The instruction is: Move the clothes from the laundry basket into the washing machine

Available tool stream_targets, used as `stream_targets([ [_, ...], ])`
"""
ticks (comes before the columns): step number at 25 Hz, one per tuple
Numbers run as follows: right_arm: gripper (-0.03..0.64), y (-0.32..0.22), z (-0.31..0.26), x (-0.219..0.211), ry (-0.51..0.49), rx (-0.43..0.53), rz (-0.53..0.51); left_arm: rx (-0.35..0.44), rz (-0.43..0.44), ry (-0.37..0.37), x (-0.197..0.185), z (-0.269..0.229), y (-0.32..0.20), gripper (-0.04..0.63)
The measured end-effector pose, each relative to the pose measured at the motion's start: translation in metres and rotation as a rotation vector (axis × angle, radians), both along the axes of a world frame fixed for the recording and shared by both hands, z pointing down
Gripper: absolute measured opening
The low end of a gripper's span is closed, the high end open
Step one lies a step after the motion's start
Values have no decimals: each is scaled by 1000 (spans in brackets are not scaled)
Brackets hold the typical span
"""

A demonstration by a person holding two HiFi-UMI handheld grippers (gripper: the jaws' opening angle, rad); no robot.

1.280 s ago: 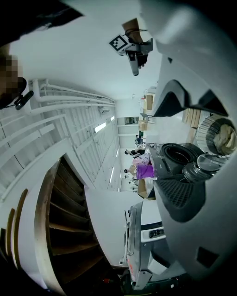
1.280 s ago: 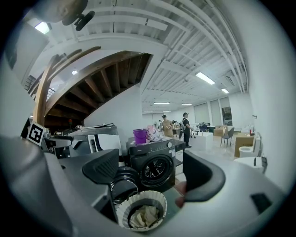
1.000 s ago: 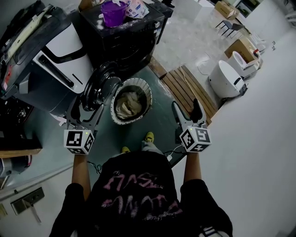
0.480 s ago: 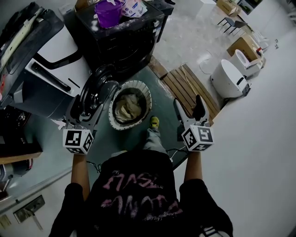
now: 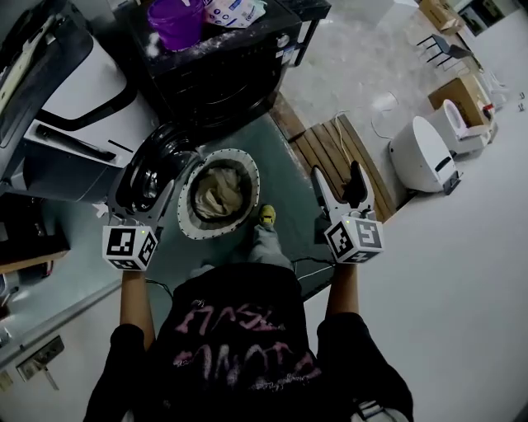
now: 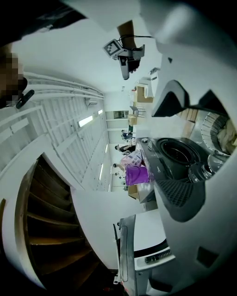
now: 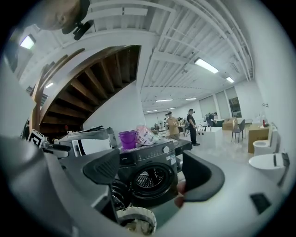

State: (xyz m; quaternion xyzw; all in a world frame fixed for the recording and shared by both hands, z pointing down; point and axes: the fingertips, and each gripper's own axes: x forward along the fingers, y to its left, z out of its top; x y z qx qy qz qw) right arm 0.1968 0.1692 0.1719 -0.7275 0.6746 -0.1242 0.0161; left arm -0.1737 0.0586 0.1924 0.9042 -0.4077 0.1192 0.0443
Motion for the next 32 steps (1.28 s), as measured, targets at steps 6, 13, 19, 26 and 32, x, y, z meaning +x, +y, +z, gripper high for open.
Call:
stream_targets([
  [6,425,-62,20,45,-63,-43,-122,-40,-133,-24,29,1,-21,419],
  [13,423,-131,23,65,-95,-37,-241,-47,-237,-47,43,-3,-29,419],
  [19,423,-178,36,26,-103,-76,-394,-64,-368,7,21,6,-21,419],
  [26,422,-200,41,-48,-61,-115,-561,-84,-476,65,-20,24,10,419],
  [32,422,-197,37,-108,-25,-128,-672,-88,-502,52,-55,26,32,419],
])
